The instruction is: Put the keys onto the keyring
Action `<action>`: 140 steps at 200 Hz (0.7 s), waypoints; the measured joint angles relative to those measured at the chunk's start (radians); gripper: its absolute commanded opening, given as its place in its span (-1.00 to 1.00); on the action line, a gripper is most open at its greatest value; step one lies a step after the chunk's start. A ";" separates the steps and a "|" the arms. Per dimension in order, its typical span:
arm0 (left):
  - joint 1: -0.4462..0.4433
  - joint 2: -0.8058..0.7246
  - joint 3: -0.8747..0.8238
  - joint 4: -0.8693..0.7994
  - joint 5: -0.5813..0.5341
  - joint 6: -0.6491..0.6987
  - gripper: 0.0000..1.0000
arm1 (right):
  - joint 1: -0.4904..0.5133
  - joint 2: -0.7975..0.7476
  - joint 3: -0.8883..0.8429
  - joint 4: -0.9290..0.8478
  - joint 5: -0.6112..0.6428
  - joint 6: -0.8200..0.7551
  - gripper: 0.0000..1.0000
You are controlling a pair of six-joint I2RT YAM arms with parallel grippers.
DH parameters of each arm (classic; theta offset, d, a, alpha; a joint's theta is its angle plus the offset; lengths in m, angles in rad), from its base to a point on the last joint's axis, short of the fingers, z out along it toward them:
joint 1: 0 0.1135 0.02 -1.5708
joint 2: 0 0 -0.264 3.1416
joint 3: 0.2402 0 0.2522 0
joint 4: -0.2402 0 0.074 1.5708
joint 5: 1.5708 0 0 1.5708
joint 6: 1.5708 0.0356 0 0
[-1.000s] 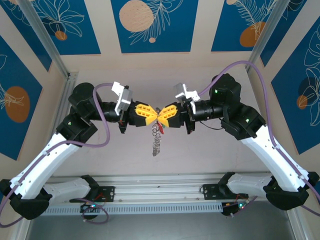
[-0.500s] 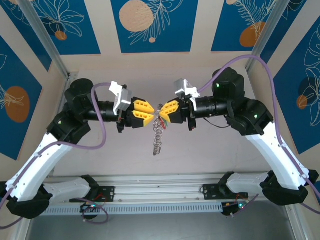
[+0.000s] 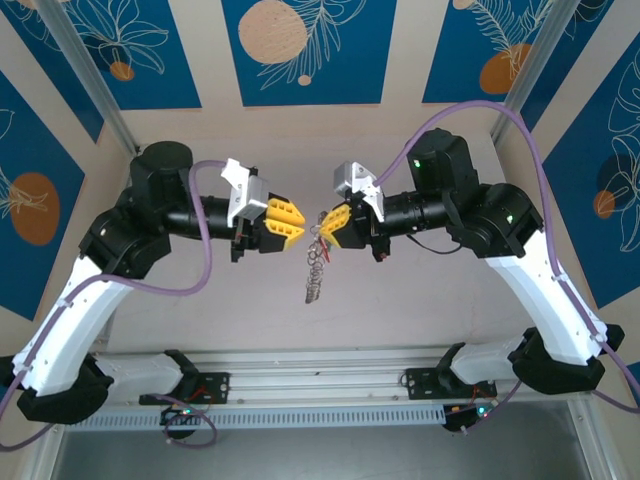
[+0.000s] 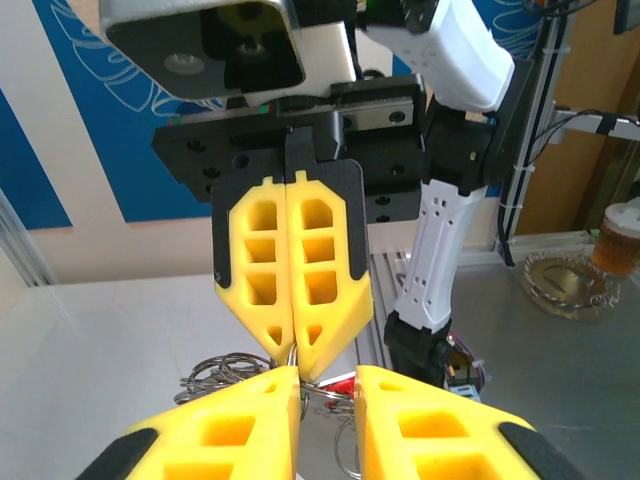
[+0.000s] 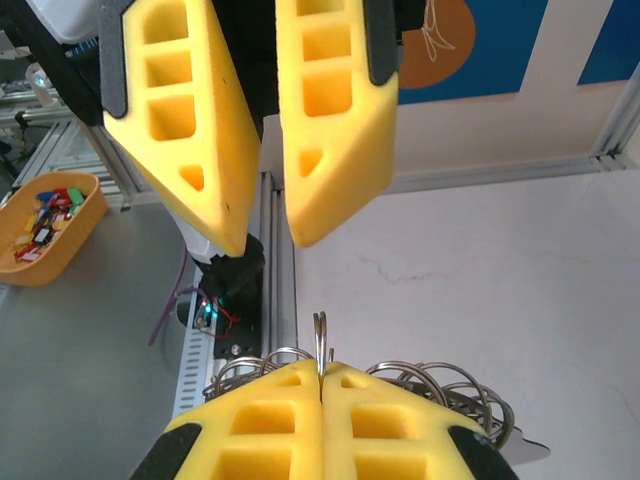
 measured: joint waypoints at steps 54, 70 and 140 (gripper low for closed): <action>-0.002 0.046 0.042 -0.065 0.000 0.017 -0.56 | 0.023 0.009 0.014 -0.016 0.008 -0.010 -1.00; -0.003 0.050 0.042 -0.073 0.001 0.016 -0.65 | 0.026 0.013 0.015 -0.018 0.008 -0.012 -1.00; -0.018 0.072 0.042 -0.076 0.007 0.016 -0.66 | 0.039 0.035 0.021 -0.024 0.015 -0.016 -1.00</action>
